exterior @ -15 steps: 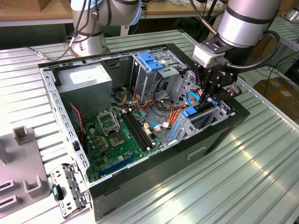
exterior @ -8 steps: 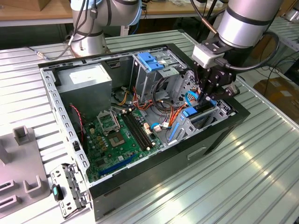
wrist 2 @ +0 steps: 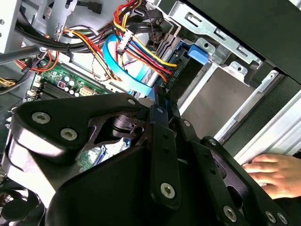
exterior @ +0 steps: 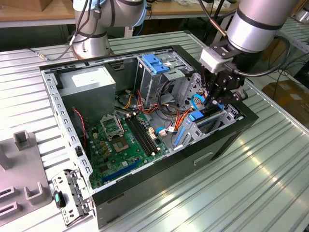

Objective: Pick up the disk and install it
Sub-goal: 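Insert the second disk wire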

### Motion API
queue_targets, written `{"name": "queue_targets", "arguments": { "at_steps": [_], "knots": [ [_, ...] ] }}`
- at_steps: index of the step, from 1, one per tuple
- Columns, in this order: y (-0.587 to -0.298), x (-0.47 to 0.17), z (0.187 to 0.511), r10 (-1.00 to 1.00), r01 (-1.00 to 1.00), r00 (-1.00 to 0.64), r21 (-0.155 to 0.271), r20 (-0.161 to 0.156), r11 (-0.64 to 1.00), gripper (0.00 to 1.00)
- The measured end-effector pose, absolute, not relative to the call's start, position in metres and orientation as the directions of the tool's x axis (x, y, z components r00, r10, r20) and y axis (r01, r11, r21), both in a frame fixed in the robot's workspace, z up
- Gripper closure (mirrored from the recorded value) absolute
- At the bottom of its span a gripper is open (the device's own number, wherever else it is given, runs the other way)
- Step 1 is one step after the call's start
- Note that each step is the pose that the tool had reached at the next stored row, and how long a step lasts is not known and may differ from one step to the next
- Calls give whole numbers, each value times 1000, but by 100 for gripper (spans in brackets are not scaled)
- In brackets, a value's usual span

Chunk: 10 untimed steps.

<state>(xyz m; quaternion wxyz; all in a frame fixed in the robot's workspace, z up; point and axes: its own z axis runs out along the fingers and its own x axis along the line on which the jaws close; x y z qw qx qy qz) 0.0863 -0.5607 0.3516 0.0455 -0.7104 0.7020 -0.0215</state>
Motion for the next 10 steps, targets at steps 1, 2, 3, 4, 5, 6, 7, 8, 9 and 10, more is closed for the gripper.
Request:
{"name": "queue_targets", "arguments": {
  "at_steps": [1, 2, 3, 4, 5, 6, 7, 8, 9, 10],
  "knots": [
    [-562, 86, 352, -999, -995, 13, -95, -38, -10, 84],
    [-563, 86, 351, -999, -995, 13, -96, -45, -9, 84],
    [-564, 86, 351, -999, -995, 13, -96, -47, -9, 84],
    [-564, 86, 351, -999, -995, 13, -96, -47, -9, 84],
    [-564, 86, 351, -999, -995, 13, -96, -47, -9, 84],
    [-564, 86, 351, -999, -995, 13, -96, -47, -9, 84],
    [-564, 86, 351, -999, -995, 13, -96, -47, -9, 84],
    [-564, 86, 351, -999, -995, 14, -97, -47, -9, 84],
    [-564, 86, 350, -999, -995, 14, -98, -47, -9, 84],
    [-564, 86, 350, -999, -995, 14, -99, -48, -9, 84]
  ]
}}
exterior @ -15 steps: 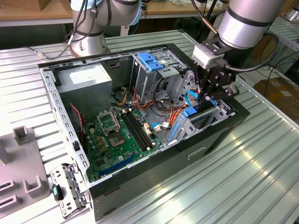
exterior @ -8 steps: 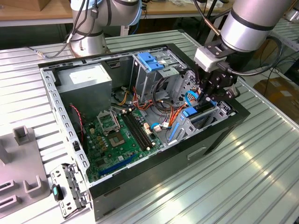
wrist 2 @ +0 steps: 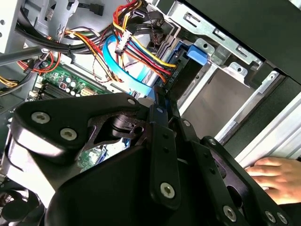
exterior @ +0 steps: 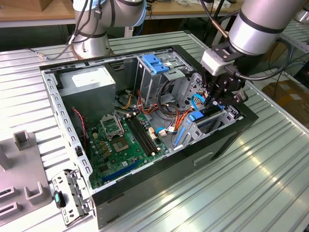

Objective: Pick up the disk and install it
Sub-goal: 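Insert the second disk wire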

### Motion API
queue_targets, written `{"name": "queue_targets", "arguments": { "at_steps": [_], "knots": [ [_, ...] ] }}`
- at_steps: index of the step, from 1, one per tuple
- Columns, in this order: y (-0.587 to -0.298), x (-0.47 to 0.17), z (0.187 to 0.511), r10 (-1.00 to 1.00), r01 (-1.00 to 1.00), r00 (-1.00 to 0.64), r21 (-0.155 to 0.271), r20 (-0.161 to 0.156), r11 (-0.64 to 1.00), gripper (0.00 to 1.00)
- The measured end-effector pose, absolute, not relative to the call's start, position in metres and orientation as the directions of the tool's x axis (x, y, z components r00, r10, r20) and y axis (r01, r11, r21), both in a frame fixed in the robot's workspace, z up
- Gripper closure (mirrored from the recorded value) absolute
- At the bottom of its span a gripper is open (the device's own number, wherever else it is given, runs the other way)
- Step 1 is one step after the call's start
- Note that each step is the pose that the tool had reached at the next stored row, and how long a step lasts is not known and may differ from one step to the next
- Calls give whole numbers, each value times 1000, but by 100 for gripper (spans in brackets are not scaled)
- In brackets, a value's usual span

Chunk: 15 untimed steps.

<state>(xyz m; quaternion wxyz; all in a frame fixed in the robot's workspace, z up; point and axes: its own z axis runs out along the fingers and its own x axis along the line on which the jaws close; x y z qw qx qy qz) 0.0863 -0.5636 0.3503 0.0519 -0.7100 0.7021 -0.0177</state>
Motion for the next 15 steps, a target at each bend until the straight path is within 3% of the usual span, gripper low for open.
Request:
{"name": "queue_targets", "arguments": {
  "at_steps": [15],
  "knots": [
    [-565, 86, 345, -998, -995, 14, -102, -58, -8, 84]
  ]
}}
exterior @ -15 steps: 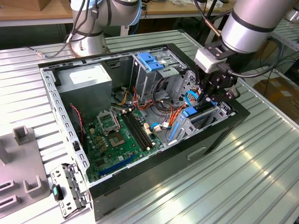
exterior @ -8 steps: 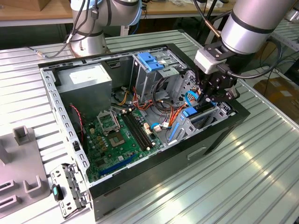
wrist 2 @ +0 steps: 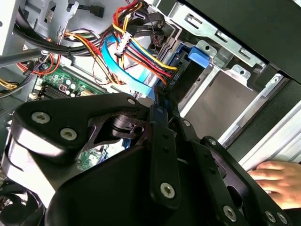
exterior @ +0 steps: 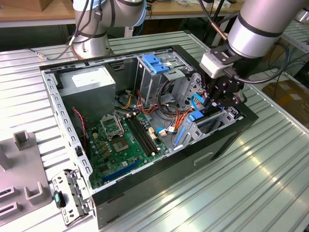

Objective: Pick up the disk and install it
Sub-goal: 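Insert the second disk wire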

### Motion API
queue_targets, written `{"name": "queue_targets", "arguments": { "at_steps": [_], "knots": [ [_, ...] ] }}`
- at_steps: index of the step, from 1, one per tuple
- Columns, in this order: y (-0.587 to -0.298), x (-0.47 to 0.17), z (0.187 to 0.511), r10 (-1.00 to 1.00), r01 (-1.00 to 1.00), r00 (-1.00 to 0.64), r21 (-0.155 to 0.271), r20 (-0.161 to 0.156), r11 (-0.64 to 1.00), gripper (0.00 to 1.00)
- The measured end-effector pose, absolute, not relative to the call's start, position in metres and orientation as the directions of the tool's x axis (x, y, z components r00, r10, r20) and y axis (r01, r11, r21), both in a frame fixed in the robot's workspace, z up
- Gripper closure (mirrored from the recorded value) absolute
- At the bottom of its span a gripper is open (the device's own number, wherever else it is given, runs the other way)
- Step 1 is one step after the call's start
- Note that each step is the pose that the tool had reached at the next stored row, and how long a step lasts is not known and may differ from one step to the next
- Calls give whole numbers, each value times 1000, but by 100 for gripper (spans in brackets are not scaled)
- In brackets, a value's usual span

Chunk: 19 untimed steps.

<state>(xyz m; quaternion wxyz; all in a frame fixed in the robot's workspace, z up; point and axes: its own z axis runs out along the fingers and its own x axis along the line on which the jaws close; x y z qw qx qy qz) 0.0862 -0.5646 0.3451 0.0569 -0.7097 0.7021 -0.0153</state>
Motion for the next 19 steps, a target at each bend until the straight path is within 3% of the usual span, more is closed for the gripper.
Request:
{"name": "queue_targets", "arguments": {
  "at_steps": [15, 17, 19],
  "knots": [
    [-566, 86, 339, -998, -995, 14, -102, -63, -7, 84],
    [-566, 86, 339, -998, -995, 14, -102, -64, -7, 76],
    [-566, 86, 343, -998, -995, 14, -102, -63, -7, 76]
  ]
}}
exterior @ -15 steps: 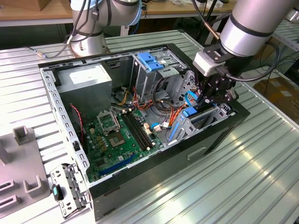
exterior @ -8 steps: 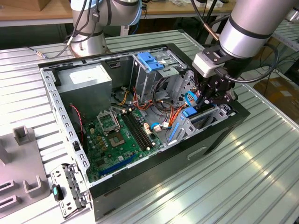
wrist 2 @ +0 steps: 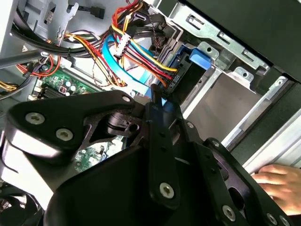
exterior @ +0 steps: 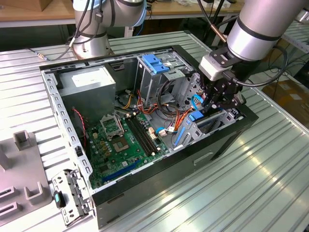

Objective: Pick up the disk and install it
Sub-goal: 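Insert the second disk wire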

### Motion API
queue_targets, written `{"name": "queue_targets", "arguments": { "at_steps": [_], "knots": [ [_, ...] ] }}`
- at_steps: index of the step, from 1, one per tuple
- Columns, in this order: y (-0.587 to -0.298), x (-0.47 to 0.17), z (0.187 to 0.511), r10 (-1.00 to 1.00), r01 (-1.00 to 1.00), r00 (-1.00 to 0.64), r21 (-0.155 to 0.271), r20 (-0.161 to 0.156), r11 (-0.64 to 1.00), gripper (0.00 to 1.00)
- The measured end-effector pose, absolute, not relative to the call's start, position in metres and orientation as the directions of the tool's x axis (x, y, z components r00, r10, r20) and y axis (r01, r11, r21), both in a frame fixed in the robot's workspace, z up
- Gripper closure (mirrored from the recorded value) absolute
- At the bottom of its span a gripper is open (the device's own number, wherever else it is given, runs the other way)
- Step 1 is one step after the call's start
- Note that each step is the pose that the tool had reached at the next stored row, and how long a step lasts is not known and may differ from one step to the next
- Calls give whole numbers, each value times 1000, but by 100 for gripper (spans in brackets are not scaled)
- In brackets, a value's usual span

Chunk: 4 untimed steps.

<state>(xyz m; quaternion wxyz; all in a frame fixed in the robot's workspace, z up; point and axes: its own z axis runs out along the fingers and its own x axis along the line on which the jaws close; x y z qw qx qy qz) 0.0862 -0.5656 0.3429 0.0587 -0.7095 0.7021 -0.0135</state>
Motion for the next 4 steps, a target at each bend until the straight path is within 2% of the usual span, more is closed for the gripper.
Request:
{"name": "queue_targets", "arguments": {
  "at_steps": [2, 3, 4],
  "knots": [
    [-566, 86, 347, -998, -995, 14, -102, -63, -7, 76],
    [-566, 87, 358, -998, -995, 14, -102, -63, -7, 89],
    [-566, 87, 358, -998, -995, 14, -102, -63, -7, 89]
  ]
}}
